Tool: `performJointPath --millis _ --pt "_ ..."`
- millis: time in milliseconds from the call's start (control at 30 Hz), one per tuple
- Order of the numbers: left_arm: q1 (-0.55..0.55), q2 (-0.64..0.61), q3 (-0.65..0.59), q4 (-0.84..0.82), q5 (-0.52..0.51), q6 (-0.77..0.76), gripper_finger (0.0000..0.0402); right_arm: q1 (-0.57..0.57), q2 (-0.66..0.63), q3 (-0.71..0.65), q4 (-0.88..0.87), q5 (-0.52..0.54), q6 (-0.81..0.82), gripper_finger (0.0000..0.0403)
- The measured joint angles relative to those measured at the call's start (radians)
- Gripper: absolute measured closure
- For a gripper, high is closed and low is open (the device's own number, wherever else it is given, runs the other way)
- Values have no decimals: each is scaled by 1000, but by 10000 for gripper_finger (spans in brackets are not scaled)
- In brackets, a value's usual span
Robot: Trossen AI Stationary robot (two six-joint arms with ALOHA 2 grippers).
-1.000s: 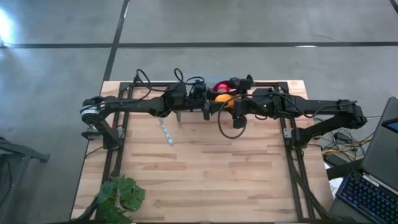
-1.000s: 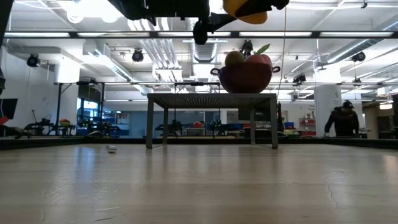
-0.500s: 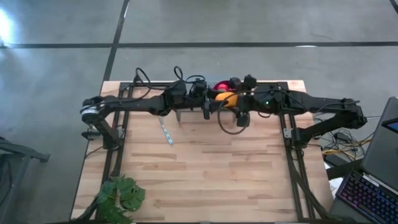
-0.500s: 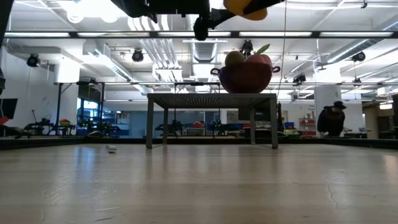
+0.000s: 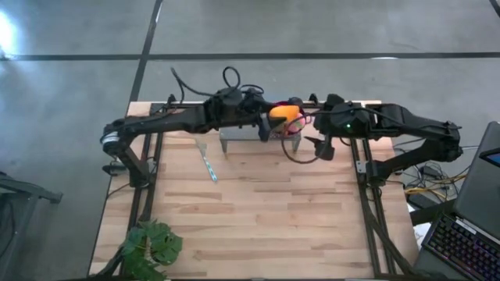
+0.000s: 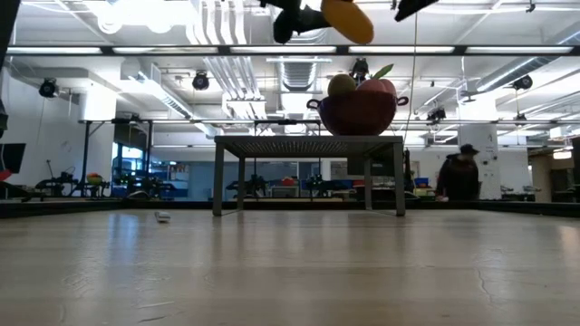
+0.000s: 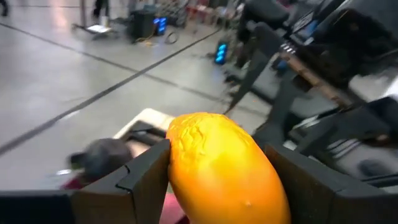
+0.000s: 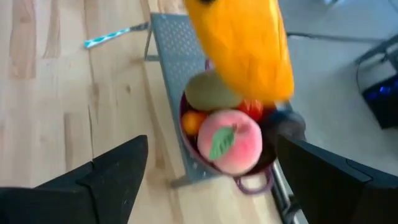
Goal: Pick & Place Fruit
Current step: Put the mango into the purple bowl on the shelf
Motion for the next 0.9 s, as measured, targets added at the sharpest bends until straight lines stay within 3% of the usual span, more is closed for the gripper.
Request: performJointPath --millis 233,433,500,667,900 --pt "2 -1 145 -226 -83 155 149 0 -71 -47 -25 0 36 82" --pt "3 3 163 -280 -90 384 149 0 -132 -85 -15 0 36 103" --pt "3 10 163 -284 -139 424 149 0 -148 -96 -12 0 44 110" --pt "19 39 188 -299 -263 417 149 0 -179 -113 13 0 71 122" --pt "27 132 370 -461 -281 328 149 0 -186 -145 25 4 106 139"
